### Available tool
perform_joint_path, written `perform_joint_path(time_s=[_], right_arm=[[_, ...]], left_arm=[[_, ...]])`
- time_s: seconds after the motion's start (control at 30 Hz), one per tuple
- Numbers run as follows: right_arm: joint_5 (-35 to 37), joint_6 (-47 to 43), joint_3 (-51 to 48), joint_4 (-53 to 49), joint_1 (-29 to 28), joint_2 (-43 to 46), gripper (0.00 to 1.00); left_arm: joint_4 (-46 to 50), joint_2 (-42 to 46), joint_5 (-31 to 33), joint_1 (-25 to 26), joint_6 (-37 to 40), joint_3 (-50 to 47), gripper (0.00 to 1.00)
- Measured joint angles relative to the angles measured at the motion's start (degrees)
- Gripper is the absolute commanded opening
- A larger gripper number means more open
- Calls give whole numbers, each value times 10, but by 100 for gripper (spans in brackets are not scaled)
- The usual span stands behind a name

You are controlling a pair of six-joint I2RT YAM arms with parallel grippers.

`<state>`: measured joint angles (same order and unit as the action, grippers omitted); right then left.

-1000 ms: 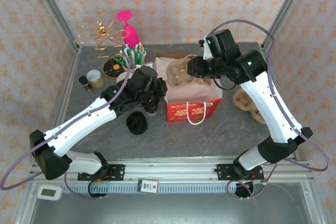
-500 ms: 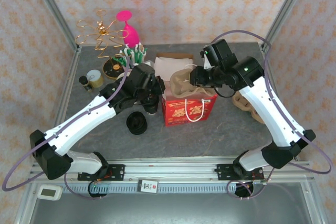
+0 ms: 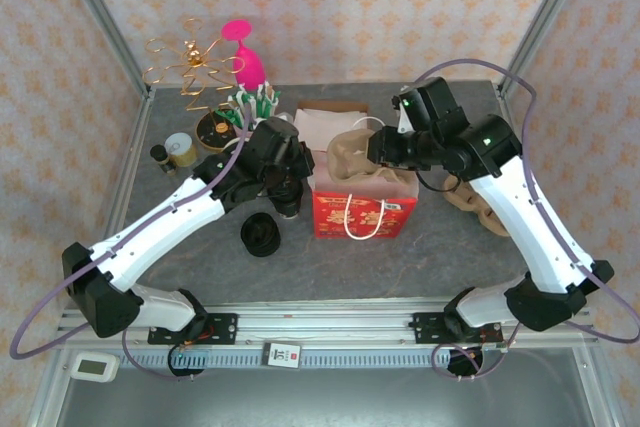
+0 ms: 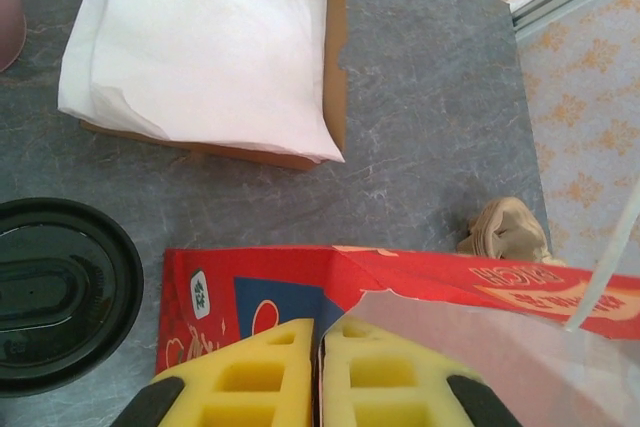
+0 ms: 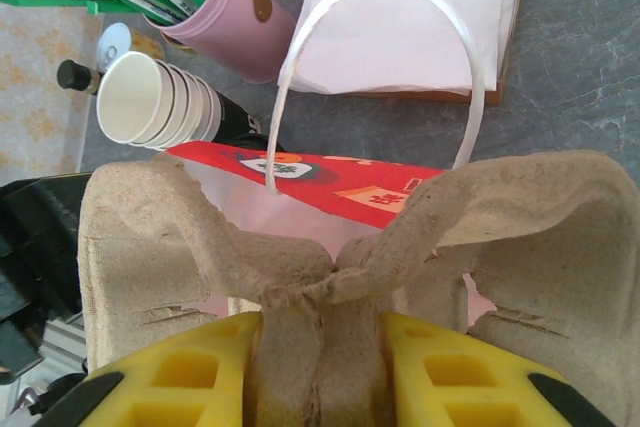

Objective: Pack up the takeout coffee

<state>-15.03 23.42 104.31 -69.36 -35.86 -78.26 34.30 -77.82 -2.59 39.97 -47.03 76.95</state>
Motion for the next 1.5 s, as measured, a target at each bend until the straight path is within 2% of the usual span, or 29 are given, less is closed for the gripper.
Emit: perform_joint_path(time_s=[0.6,0.83,1.2,1.5], right_arm=[[-21,23,23,-4,-24,-5,28],[11,7,81,-10,-24,-43,29],[43,-14,29,-9,-24,-51,29],[52,-26,25,2,-24,-63,28]], left_arm=[[6,-10,2,0,-5,8,14],[6,-10,0,0,-5,11,14],[6,-10,0,0,-11,11,14],[-3,-10,-11,0,-15,11,14]])
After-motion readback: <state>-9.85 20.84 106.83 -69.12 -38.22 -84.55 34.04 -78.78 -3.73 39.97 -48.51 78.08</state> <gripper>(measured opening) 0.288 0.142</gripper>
